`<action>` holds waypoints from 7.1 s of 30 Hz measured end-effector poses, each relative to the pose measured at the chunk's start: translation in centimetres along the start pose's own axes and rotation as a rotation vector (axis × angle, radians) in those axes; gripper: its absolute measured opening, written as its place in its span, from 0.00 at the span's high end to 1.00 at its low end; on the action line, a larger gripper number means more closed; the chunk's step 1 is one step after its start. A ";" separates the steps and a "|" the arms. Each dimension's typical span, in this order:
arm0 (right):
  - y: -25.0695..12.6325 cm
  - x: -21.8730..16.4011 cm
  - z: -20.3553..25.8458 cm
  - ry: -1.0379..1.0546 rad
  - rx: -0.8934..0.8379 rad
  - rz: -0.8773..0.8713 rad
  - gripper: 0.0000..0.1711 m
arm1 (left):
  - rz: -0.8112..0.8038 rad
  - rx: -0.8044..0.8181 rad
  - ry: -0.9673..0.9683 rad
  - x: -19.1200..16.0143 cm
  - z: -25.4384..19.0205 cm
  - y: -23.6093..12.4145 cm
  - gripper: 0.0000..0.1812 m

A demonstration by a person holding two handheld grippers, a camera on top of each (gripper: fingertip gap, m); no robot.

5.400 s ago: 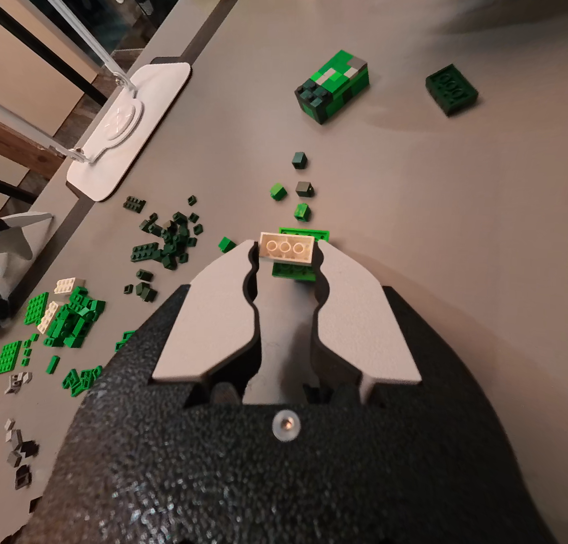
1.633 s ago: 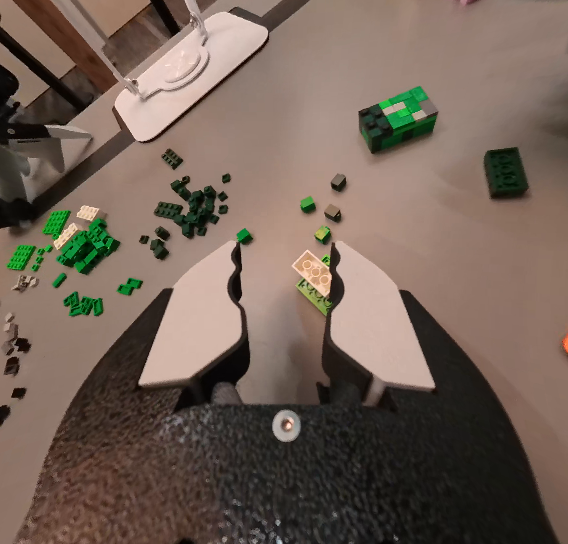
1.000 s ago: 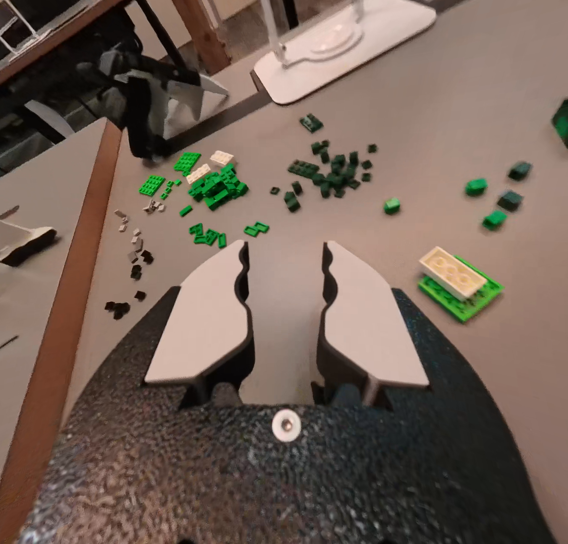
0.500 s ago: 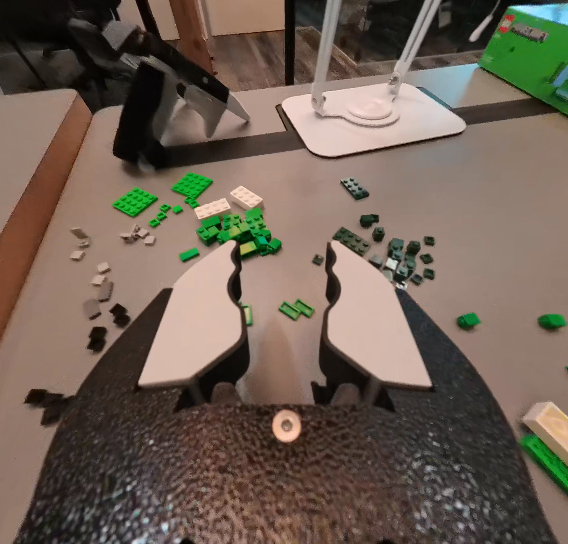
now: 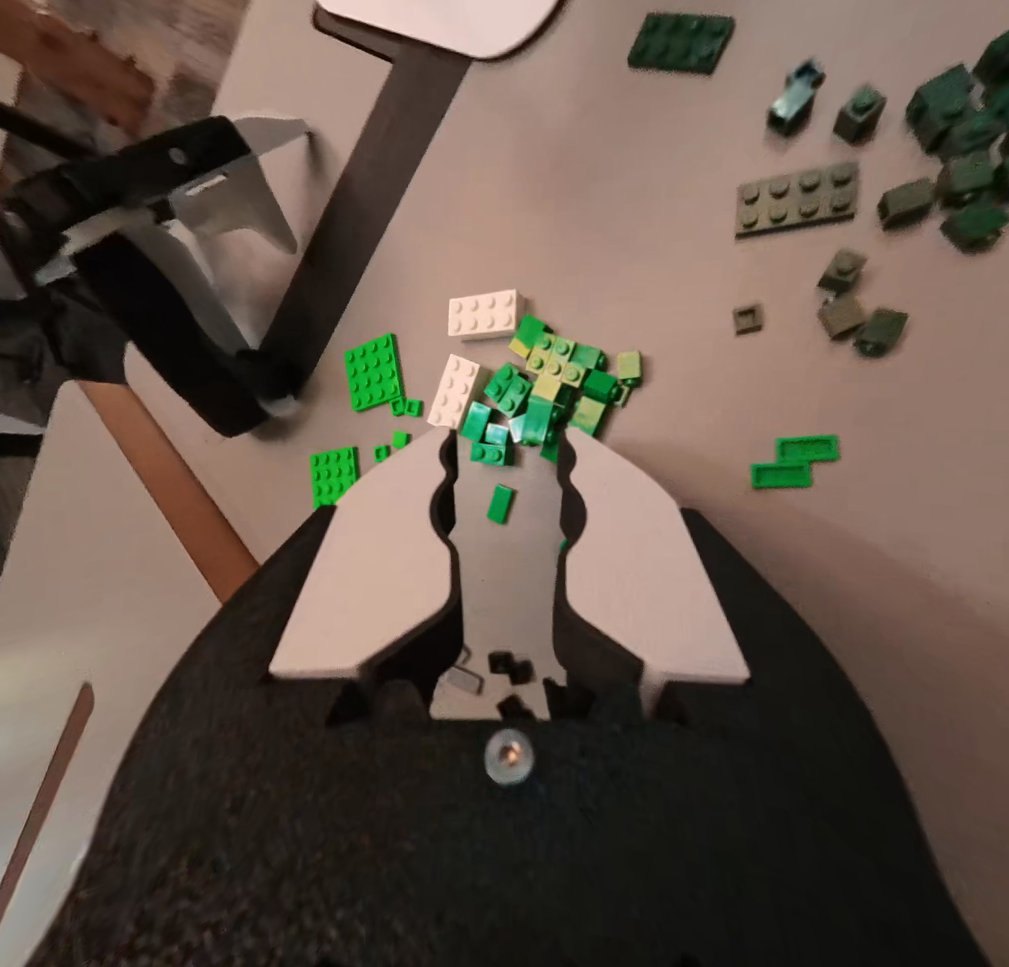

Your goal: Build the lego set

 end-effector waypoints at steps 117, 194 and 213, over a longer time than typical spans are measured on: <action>-5.5 1.3 12.5 -0.703 0.483 -0.388 0.93 | -0.964 -1.273 -0.714 15.2 -28.0 -5.7 0.70; -1.6 -0.4 9.3 0.061 0.440 0.233 0.93 | -0.459 0.433 0.716 15.2 -30.4 -2.6 0.91; -1.3 0.2 7.3 0.044 0.322 0.187 0.96 | -0.320 0.173 0.258 9.5 -25.0 -2.7 0.65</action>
Point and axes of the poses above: each gripper's, where its closed fingertips meet, y out along the fingers, x out of its top, z = x × y across the jaws, the point moved 6 cm from there along -y, back along the fingers, and after that the axes turned 15 degrees about -x, right-handed, at the moved point
